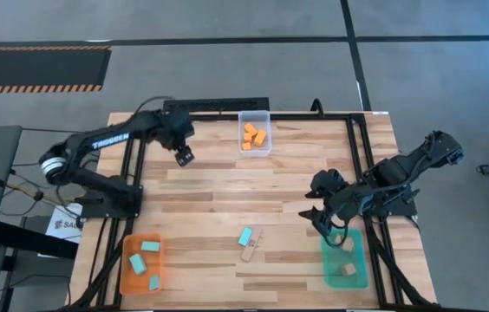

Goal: Sort & place blocks by color
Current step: Put the orange block into the transparent white bin, then put the light brown block into the transparent blue bin

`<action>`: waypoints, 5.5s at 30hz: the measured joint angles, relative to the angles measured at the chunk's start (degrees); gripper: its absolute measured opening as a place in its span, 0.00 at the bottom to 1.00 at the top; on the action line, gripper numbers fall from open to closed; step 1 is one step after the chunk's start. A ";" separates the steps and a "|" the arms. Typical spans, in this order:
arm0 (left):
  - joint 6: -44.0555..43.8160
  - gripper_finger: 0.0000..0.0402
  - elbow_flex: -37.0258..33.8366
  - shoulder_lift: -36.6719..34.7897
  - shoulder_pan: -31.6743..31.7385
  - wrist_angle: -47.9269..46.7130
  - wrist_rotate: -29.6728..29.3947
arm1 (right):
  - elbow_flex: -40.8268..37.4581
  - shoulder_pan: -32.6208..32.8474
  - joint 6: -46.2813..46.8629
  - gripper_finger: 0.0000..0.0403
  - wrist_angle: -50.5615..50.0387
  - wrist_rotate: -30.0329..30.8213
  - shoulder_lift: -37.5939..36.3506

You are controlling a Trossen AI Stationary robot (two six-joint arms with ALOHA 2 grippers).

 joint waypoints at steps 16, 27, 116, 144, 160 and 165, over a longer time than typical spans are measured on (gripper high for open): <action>49.59 0.59 10.04 25.32 11.80 -11.69 -19.36 | 0.00 -2.54 1.61 0.80 2.59 -0.73 0.00; 52.39 0.59 10.04 32.90 12.29 -7.34 -19.28 | 0.00 -2.06 1.47 0.80 2.40 -0.55 0.00; 5.02 0.47 33.88 10.13 -26.26 11.13 6.07 | 0.00 -7.46 -22.06 0.80 11.89 -0.76 4.19; -25.35 0.44 -10.66 -9.46 -47.19 38.40 -7.62 | 0.48 -14.76 -76.43 0.80 23.09 -31.84 44.33; -23.73 0.44 -10.66 -9.44 -48.72 35.75 -7.94 | 0.46 -16.44 -73.92 0.77 29.27 -25.78 43.79; -23.71 0.44 -10.66 -9.44 -48.72 35.08 -7.93 | 0.46 -17.74 -73.51 0.77 29.59 -25.84 43.89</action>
